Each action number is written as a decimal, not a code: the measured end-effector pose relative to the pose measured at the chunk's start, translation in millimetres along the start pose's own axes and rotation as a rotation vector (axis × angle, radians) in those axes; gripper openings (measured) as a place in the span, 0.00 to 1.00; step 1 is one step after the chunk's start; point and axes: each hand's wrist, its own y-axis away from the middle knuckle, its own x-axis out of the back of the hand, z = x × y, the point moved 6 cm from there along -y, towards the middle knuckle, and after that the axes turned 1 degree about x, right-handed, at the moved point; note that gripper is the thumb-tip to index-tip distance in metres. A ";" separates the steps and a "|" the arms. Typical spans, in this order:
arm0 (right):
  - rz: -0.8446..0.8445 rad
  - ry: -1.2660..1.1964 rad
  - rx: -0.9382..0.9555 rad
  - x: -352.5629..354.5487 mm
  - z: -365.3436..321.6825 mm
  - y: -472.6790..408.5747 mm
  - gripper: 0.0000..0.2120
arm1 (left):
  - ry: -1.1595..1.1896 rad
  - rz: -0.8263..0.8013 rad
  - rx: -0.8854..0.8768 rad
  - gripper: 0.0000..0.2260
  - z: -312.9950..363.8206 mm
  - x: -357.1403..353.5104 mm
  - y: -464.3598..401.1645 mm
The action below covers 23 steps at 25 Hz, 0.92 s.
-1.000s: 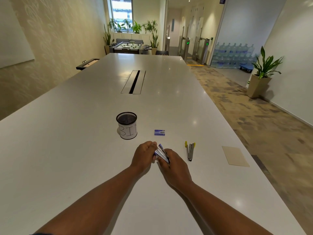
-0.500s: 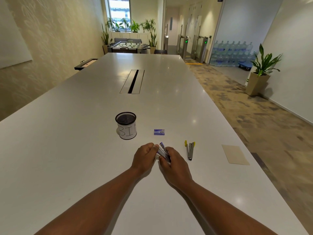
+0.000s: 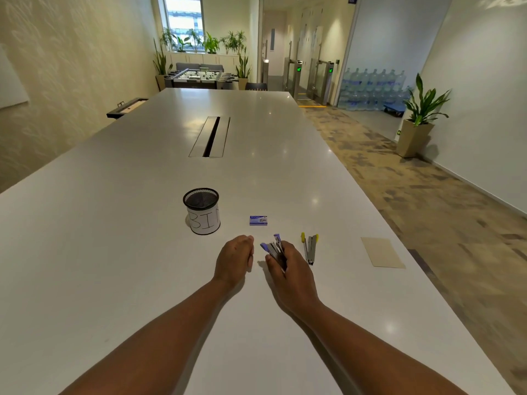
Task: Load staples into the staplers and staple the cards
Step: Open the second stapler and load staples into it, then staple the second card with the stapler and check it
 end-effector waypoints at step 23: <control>0.437 0.116 -0.446 191.7 143.4 9.9 0.11 | -0.564 -0.516 -0.331 0.26 40.0 -241.9 25.3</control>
